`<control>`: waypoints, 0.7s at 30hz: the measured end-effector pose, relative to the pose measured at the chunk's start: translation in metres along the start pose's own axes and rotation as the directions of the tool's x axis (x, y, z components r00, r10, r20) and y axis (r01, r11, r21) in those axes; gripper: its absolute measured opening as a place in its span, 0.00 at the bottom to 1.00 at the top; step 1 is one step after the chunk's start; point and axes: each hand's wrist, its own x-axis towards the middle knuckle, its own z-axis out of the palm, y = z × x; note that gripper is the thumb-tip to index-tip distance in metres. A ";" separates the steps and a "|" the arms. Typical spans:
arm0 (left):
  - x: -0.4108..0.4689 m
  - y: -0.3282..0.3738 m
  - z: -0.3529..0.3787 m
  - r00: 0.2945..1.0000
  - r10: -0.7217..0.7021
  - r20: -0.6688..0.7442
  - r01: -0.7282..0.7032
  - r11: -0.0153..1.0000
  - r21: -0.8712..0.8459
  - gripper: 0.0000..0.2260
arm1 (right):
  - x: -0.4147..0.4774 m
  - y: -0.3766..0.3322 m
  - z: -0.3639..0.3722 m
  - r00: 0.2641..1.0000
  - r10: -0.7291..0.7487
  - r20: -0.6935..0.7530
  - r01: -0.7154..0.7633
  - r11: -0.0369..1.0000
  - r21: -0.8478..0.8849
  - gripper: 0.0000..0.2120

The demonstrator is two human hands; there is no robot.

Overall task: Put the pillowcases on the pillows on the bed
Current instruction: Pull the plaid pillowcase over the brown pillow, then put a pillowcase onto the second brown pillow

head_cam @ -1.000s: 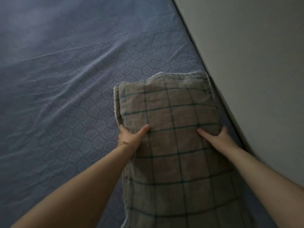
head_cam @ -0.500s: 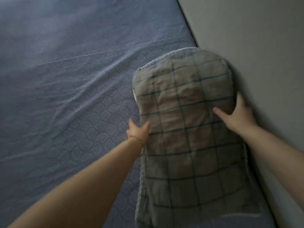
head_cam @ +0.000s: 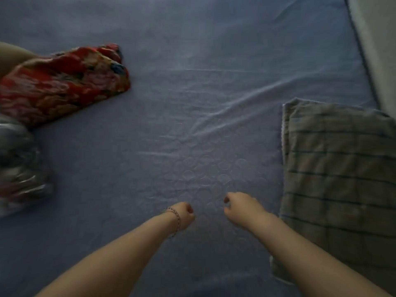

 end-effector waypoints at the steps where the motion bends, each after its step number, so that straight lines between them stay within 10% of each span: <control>1: -0.004 -0.026 -0.016 0.999 -0.011 -0.031 0.010 1.000 -0.007 0.14 | 0.002 -0.034 0.003 0.998 -0.040 0.041 0.040 0.999 0.019 0.17; 10: -0.035 -0.311 -0.193 0.910 -0.058 -0.411 0.007 0.992 -0.125 0.12 | 0.053 -0.352 0.033 0.975 -0.205 0.079 0.206 0.979 -0.001 0.16; 17: -0.067 -0.454 -0.305 0.386 -0.063 -0.920 0.071 0.997 -0.039 0.31 | 0.070 -0.471 0.053 0.969 -0.204 0.140 0.214 0.975 -0.063 0.16; 21: -0.064 -0.498 -0.394 0.437 -0.102 -0.893 0.328 0.943 0.052 0.37 | 0.068 -0.500 0.047 0.971 -0.208 0.121 0.220 0.971 -0.095 0.15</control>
